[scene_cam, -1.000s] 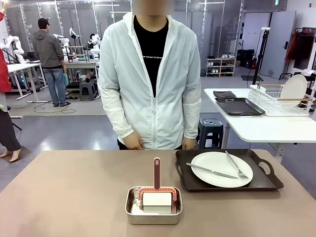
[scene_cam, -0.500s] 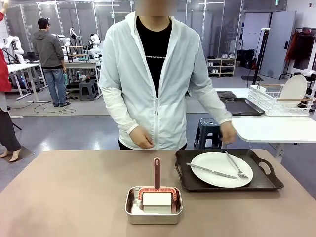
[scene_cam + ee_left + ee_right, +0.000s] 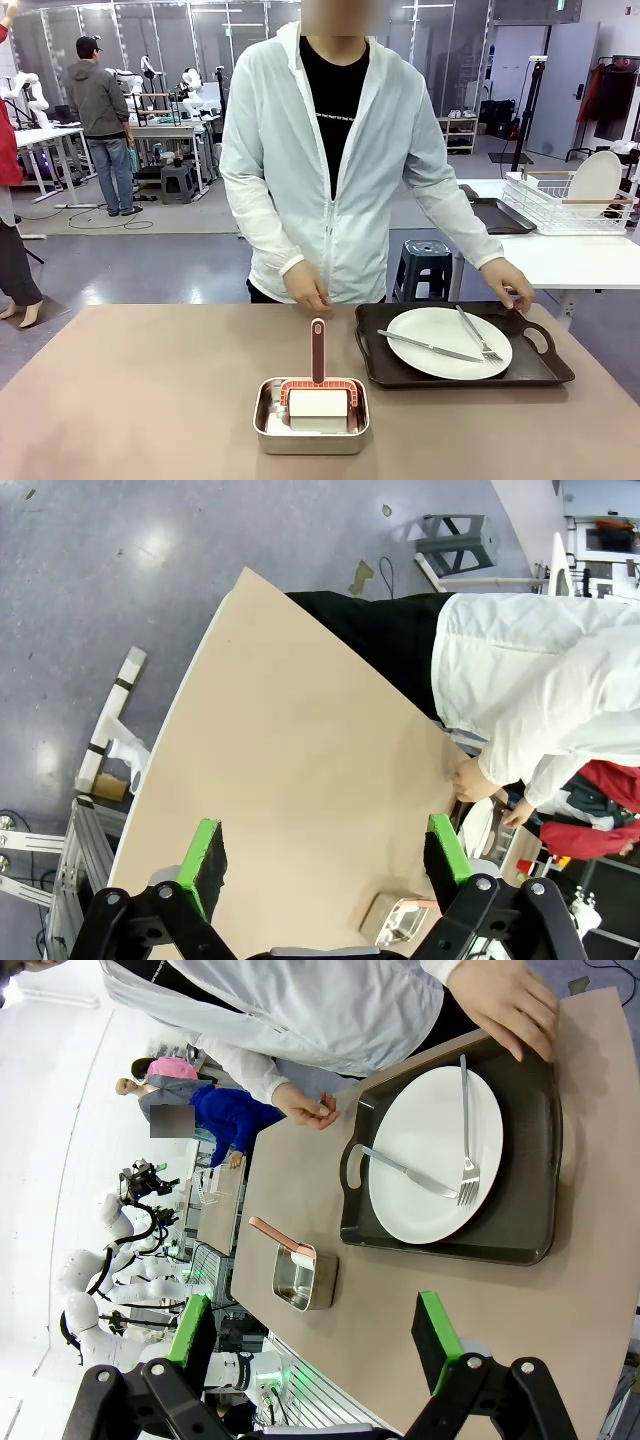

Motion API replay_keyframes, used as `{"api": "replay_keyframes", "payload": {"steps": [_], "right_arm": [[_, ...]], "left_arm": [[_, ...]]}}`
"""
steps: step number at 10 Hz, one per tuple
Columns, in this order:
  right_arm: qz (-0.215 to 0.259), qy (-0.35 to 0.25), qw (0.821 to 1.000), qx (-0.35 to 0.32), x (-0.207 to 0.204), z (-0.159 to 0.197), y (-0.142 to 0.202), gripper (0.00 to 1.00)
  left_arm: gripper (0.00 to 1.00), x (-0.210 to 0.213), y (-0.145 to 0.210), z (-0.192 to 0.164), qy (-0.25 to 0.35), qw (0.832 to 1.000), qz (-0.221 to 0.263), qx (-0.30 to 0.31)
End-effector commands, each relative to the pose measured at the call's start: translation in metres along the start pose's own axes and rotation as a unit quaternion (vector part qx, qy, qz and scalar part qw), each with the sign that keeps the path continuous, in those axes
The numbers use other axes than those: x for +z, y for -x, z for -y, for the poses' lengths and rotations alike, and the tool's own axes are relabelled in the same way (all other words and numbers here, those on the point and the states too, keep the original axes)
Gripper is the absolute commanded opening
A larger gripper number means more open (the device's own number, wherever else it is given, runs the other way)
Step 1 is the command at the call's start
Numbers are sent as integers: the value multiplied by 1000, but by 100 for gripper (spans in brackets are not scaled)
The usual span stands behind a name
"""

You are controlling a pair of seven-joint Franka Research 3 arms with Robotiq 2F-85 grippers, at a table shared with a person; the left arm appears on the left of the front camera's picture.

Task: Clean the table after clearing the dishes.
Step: When the right (or left) Handle tray is removed, use the right hand (or left hand) to clean the right (or left) side of the table with the Lint Roller.

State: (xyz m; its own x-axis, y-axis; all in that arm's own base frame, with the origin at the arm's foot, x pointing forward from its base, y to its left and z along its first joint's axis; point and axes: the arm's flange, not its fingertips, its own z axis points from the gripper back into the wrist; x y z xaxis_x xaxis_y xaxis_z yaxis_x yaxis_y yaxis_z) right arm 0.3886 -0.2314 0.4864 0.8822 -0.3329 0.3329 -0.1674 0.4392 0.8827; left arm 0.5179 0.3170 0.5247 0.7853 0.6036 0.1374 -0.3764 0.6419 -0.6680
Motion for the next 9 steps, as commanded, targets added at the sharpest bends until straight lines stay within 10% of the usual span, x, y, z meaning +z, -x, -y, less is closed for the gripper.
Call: {"api": "replay_keyframes", "payload": {"steps": [1, 9], "right_arm": [[0, -3, 1000, 3, 1, -3, 1, 100], [0, -3, 1000, 3, 1, -3, 1, 100]], "left_arm": [[100, 2, 6, -1, 1, 1000, 5, -4], [100, 2, 6, -1, 1, 1000, 5, -4]]}}
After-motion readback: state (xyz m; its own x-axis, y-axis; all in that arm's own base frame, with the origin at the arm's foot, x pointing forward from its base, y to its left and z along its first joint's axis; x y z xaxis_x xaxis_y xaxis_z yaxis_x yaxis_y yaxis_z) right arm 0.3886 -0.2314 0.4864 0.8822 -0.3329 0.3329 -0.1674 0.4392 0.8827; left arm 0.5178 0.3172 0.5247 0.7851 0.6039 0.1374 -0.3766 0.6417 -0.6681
